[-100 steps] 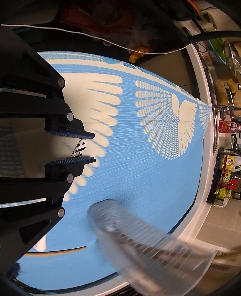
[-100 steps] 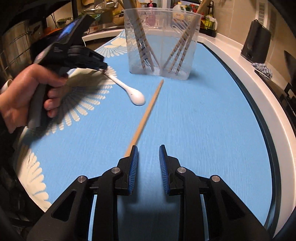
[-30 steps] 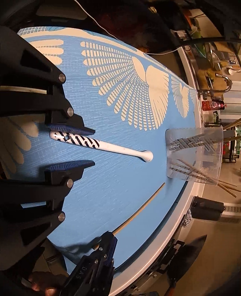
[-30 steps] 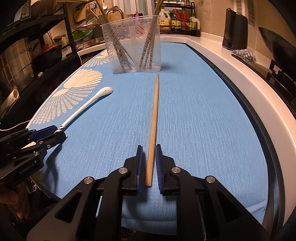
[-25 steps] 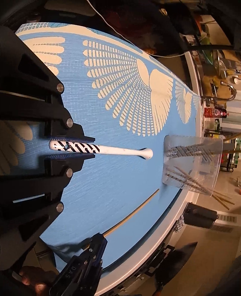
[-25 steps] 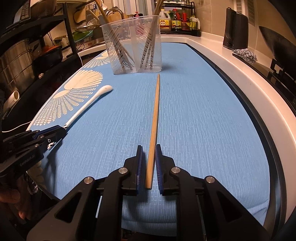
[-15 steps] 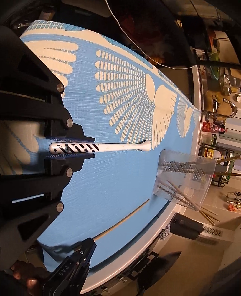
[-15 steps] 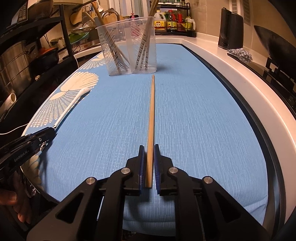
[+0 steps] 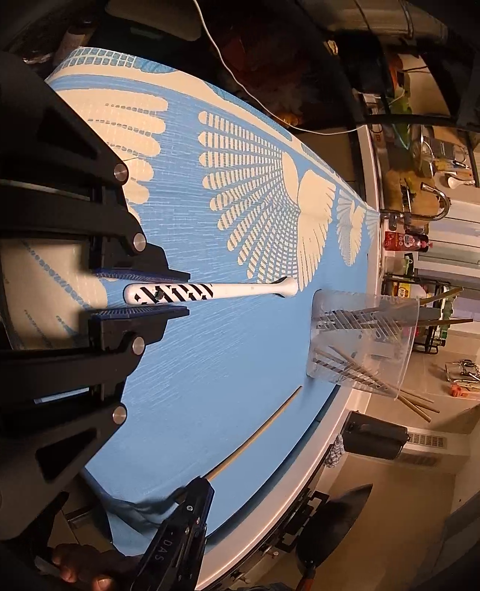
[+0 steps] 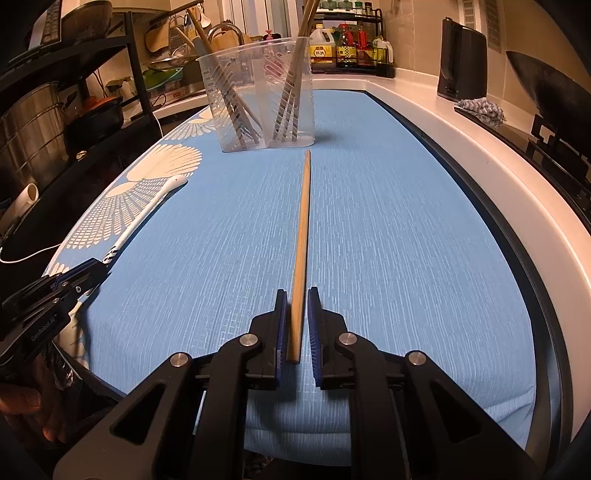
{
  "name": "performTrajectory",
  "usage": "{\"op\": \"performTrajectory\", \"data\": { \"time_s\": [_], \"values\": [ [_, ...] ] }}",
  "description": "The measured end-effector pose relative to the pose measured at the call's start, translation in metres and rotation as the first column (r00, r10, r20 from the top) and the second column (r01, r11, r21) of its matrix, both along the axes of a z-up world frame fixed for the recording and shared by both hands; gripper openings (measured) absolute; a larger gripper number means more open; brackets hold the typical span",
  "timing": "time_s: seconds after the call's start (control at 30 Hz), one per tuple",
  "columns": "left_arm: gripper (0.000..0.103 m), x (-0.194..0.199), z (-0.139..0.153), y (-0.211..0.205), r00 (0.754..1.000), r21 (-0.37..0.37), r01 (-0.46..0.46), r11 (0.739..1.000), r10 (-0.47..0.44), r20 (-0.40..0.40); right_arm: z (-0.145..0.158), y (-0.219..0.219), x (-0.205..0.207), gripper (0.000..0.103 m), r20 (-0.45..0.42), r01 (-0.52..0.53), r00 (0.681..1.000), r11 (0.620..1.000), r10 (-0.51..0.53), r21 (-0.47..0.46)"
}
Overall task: Organize utensils
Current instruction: 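Hold the spoon and chopstick and point both toward the container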
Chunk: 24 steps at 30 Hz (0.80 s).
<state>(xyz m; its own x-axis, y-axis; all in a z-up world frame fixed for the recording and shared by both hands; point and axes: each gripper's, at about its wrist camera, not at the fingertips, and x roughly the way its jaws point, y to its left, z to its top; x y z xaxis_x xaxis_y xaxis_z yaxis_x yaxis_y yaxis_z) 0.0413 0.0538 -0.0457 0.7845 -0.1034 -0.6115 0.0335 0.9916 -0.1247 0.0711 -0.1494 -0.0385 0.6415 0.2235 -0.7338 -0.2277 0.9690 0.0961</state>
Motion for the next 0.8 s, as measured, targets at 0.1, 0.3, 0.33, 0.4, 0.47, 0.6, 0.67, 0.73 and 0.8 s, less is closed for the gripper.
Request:
{"op": "performTrajectory", "data": {
  "time_s": [0.1,0.3,0.33,0.4,0.47,0.6,0.67,0.73,0.8],
  "values": [
    [0.015,-0.008,0.0,-0.002,1.0,0.014,-0.009,1.0,0.009,0.008,0.0,-0.001,-0.003,0.013,0.002,-0.003,1.0,1.0,0.003,0.003],
    [0.015,-0.02,-0.003,-0.006,0.998,0.042,-0.029,0.999,0.027,0.052,-0.001,0.0,-0.007,0.013,0.022,-0.007,1.0,1.0,0.007,0.002],
    [0.015,-0.021,-0.003,-0.005,0.998,0.038,-0.033,0.999,0.031,0.057,-0.001,0.0,-0.007,0.013,0.024,-0.006,1.0,1.0,0.006,0.002],
    [0.015,-0.024,-0.004,-0.006,0.997,0.041,-0.043,0.998,0.04,0.066,-0.001,0.001,-0.008,0.013,0.028,-0.004,1.0,1.0,0.004,-0.002],
    [0.015,-0.027,-0.004,-0.007,0.996,0.042,-0.049,0.998,0.046,0.074,-0.001,0.002,-0.009,0.013,0.03,-0.005,1.0,1.0,0.006,-0.006],
    [0.015,-0.03,-0.005,-0.008,0.995,0.049,-0.054,0.997,0.05,0.089,-0.002,0.002,-0.013,0.013,0.043,-0.004,0.999,1.0,0.005,-0.017],
    [0.015,-0.031,-0.007,-0.01,0.994,0.068,-0.056,0.996,0.049,0.102,-0.002,0.002,-0.015,0.013,0.051,-0.004,0.999,1.0,0.005,-0.02],
    [0.015,-0.031,-0.008,-0.013,0.992,0.079,-0.06,0.995,0.051,0.116,-0.002,0.002,-0.016,0.013,0.06,-0.002,0.998,1.0,0.003,-0.017],
    [0.015,-0.031,-0.009,-0.016,0.99,0.09,-0.061,0.994,0.049,0.131,-0.003,0.002,-0.016,0.013,0.065,0.001,0.998,1.0,0.0,-0.015]
  ]
}}
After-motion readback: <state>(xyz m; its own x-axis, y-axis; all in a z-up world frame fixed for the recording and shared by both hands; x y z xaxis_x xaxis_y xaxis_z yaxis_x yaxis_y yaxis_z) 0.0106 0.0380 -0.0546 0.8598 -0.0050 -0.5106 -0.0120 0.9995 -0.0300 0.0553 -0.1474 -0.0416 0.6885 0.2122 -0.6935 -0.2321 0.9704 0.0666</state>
